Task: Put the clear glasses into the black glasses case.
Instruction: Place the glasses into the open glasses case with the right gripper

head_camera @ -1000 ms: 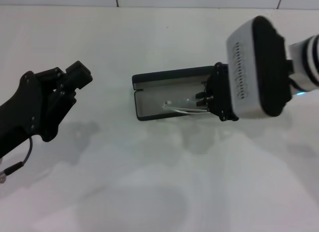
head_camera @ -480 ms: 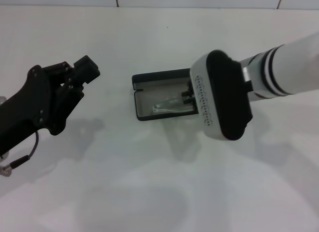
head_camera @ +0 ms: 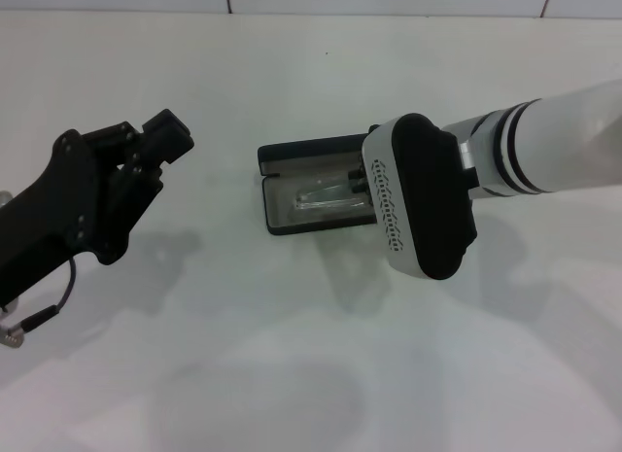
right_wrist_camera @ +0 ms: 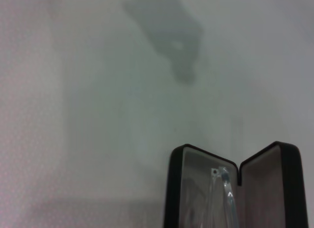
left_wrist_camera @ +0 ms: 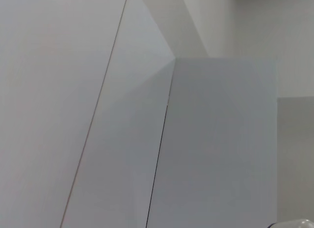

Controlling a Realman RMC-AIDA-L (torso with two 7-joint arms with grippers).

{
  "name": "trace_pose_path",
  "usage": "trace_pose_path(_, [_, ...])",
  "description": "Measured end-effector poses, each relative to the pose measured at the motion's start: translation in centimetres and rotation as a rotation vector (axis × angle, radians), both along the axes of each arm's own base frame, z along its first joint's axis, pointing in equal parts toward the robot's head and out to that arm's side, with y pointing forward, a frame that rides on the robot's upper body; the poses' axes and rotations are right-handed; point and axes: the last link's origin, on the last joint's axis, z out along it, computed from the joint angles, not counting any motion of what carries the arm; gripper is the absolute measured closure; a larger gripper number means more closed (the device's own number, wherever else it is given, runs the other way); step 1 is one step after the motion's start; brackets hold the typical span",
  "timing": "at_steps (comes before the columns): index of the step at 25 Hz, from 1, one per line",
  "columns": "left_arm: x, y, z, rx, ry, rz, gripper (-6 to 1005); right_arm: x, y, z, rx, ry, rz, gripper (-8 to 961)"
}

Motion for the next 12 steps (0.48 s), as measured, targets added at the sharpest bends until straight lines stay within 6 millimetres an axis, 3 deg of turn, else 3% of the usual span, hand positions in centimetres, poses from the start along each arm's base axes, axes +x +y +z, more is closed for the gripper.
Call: trace_pose_path(12, [0.11,0.11,-0.22,-0.005,0.004,0.0,933,0.41,0.0,-0.54,0.002,-0.005,0.008,863])
